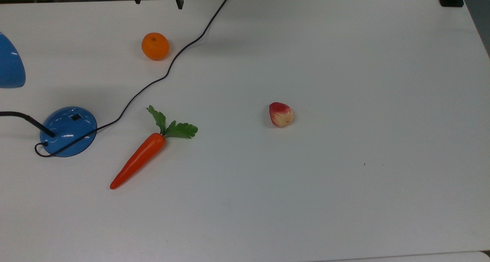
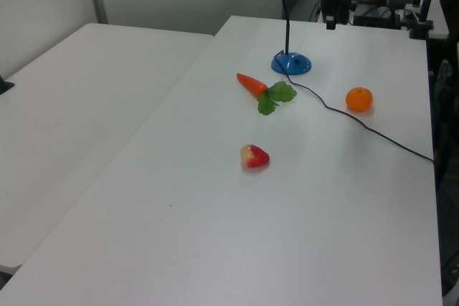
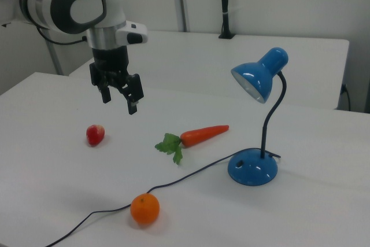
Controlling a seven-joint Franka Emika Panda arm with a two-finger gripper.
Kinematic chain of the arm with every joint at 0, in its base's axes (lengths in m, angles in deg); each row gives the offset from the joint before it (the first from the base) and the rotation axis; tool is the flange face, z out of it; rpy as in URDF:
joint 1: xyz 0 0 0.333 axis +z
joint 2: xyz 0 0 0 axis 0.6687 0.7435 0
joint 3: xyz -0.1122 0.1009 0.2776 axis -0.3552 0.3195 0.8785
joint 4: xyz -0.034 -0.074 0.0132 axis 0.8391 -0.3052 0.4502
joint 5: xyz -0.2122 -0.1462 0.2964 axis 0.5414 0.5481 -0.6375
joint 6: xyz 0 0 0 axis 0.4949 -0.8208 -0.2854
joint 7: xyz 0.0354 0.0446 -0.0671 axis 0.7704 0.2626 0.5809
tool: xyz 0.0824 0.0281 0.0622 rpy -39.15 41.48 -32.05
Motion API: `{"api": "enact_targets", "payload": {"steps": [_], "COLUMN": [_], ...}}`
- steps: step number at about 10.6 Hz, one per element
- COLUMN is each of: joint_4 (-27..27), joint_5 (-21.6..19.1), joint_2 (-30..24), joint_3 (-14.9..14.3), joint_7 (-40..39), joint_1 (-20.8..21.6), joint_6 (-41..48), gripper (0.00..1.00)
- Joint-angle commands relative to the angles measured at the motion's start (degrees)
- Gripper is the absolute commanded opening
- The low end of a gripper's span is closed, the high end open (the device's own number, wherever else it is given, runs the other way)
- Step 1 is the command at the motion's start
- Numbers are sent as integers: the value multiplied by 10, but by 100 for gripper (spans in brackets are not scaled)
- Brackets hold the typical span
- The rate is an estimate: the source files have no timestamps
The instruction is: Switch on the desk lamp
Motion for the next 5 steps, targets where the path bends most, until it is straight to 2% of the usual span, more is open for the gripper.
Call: {"api": "enact_targets", "payload": {"steps": [1,5], "joint_4": [-7,-7], "joint_5": [7,5], "joint_2": [1,-2], "joint_3": [-1,-1], "joint_7": [-12,-9], "joint_1": [-4,-5], "joint_6": [16,16], "gripper": [100,100]}}
